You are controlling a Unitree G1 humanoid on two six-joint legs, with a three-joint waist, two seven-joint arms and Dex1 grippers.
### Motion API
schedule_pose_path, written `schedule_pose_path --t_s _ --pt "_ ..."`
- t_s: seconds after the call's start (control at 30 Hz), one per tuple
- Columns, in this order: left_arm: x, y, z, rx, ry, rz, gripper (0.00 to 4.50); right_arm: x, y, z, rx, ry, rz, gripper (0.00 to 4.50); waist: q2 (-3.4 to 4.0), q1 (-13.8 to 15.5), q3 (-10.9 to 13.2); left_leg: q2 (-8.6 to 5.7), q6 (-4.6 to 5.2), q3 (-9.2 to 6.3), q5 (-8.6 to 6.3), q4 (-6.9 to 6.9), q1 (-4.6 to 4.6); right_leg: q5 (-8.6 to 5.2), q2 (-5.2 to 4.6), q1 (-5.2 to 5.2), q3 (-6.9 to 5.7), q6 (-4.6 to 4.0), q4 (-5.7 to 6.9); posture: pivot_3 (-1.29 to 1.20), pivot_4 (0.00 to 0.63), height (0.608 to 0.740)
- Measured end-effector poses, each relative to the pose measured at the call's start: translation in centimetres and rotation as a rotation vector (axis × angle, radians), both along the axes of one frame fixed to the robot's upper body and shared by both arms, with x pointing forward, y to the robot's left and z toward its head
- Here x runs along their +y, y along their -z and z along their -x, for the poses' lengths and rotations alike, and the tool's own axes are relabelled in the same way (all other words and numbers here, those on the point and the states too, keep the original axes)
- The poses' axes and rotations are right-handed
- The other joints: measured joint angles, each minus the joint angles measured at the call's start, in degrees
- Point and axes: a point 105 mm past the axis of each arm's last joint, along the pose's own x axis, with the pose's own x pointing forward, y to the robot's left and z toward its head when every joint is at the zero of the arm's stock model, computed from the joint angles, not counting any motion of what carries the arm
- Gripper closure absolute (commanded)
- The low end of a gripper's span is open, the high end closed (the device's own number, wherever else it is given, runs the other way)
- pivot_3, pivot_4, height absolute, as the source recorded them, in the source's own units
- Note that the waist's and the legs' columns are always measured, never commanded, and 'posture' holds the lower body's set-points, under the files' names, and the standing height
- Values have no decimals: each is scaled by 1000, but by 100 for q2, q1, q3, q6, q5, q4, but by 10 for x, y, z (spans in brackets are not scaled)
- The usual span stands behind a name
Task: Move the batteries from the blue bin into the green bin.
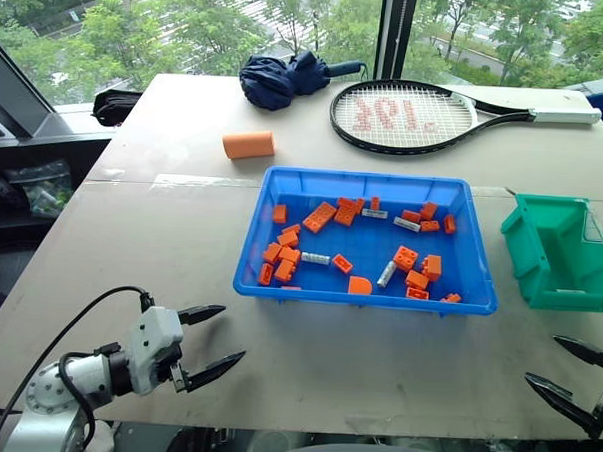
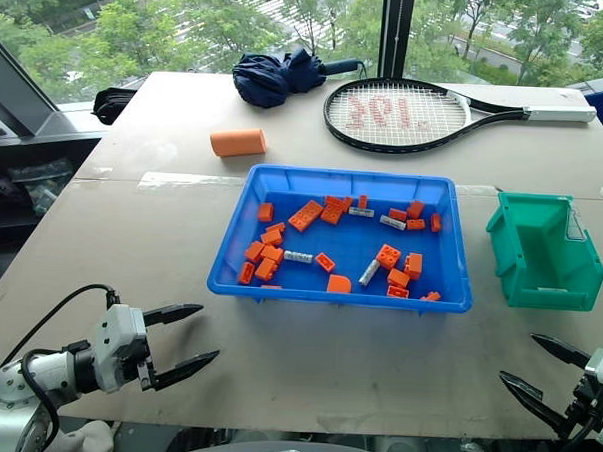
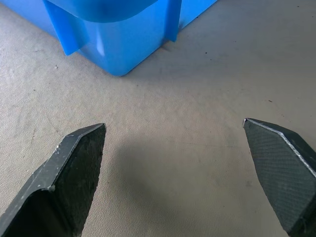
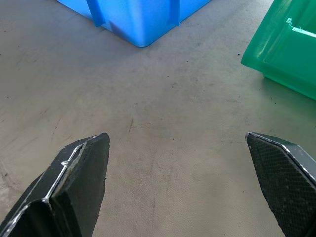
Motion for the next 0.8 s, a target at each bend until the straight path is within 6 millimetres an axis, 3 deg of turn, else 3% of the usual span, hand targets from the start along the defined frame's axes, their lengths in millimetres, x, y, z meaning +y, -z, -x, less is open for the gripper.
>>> schedule_pose_path --t_s 0.8 --pt "-2 -10 1 27 47 83 0 -3 3 7 12 2 6 67 5 -3 -1 0 1 0 0 0 0 0 0 0 0 0 0 0 150 740"
